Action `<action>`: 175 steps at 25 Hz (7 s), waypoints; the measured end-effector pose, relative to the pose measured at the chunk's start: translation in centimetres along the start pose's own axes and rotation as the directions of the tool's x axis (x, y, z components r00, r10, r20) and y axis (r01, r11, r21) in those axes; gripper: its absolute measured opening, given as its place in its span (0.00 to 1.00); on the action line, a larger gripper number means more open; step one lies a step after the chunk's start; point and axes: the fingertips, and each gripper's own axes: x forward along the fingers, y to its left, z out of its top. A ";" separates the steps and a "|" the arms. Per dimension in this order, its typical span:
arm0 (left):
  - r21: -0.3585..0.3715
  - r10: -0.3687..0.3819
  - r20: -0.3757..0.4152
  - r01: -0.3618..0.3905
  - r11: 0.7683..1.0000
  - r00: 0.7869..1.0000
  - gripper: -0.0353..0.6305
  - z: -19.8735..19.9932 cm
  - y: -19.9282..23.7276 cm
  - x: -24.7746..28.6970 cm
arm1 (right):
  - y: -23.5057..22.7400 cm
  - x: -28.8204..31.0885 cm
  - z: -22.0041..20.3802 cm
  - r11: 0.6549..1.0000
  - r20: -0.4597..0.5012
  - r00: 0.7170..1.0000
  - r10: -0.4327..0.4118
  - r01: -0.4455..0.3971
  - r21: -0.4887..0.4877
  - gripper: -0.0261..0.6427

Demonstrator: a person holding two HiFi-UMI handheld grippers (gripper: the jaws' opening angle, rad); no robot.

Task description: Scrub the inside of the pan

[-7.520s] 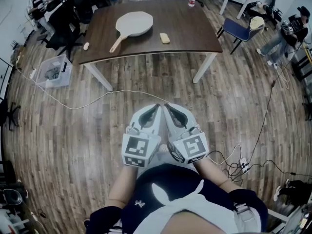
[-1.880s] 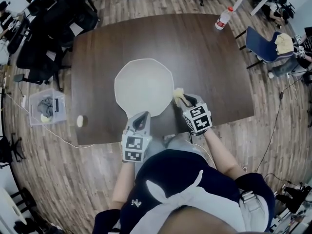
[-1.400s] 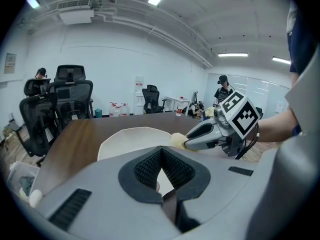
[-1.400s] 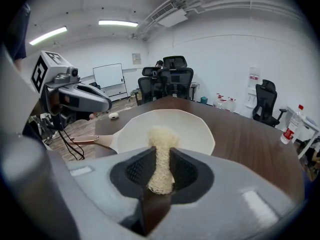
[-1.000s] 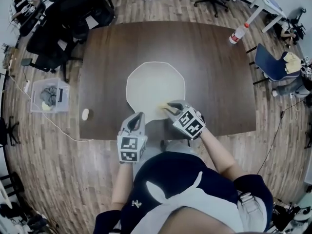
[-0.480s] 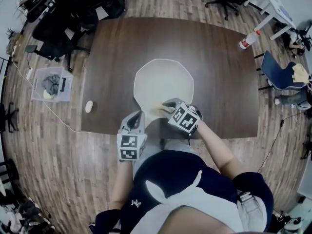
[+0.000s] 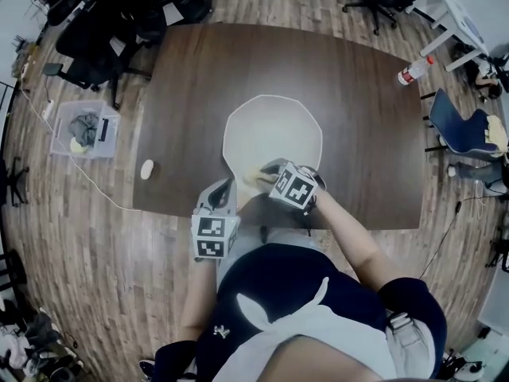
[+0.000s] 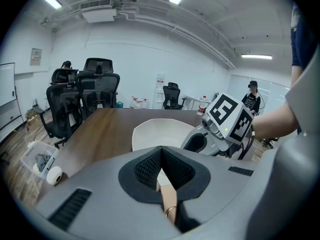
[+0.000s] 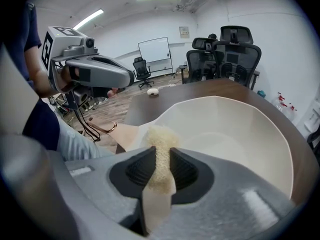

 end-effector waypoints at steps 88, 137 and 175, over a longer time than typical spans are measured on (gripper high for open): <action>-0.456 -0.193 -0.432 -0.028 0.890 0.881 0.20 -5.9 3.9 10.8 | -4.8 6.7 1.7 0.998 0.011 0.999 0.052 -0.052 -0.020 0.17; -0.281 -0.225 -0.565 0.072 0.957 0.794 0.19 -5.4 3.7 11.7 | -14.8 6.9 5.8 0.952 0.127 0.944 -0.306 0.305 0.028 0.16; -0.284 -0.241 -0.571 0.086 0.955 0.785 0.19 -5.6 3.5 11.7 | -22.7 2.9 1.8 0.768 -0.074 0.779 -0.623 0.627 0.130 0.16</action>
